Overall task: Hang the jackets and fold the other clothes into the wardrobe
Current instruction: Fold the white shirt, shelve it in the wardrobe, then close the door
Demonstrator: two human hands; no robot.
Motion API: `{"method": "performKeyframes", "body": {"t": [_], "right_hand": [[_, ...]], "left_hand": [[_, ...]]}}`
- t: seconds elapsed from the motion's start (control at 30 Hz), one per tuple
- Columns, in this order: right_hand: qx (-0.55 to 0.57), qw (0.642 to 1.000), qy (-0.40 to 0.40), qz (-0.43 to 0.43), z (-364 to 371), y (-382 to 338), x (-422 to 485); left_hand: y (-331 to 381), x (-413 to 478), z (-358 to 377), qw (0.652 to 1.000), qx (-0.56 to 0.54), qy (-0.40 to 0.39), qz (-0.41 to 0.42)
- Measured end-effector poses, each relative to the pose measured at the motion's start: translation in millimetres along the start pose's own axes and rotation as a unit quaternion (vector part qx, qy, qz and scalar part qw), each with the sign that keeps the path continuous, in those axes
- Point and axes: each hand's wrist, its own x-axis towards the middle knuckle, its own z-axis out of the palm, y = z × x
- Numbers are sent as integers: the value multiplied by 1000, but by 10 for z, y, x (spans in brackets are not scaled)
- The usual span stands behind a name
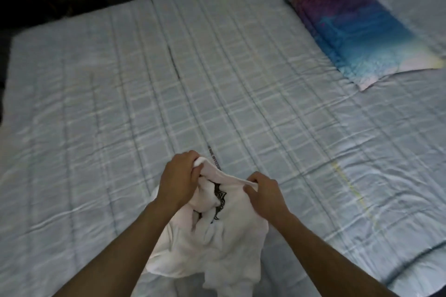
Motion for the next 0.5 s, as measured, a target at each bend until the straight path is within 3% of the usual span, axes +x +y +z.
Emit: {"method": "performKeyframes", "body": {"t": [0.17, 0.33, 0.5], "right_hand": [[18, 997, 43, -60, -384, -558, -540], [27, 984, 110, -135, -735, -993, -1129], [30, 964, 160, -213, -1118, -1392, -1603]], "left_hand": [[222, -447, -684, 998, -41, 41, 33], [487, -777, -1288, 977, -199, 55, 58], [829, -1178, -1836, 965, -212, 107, 110]]}}
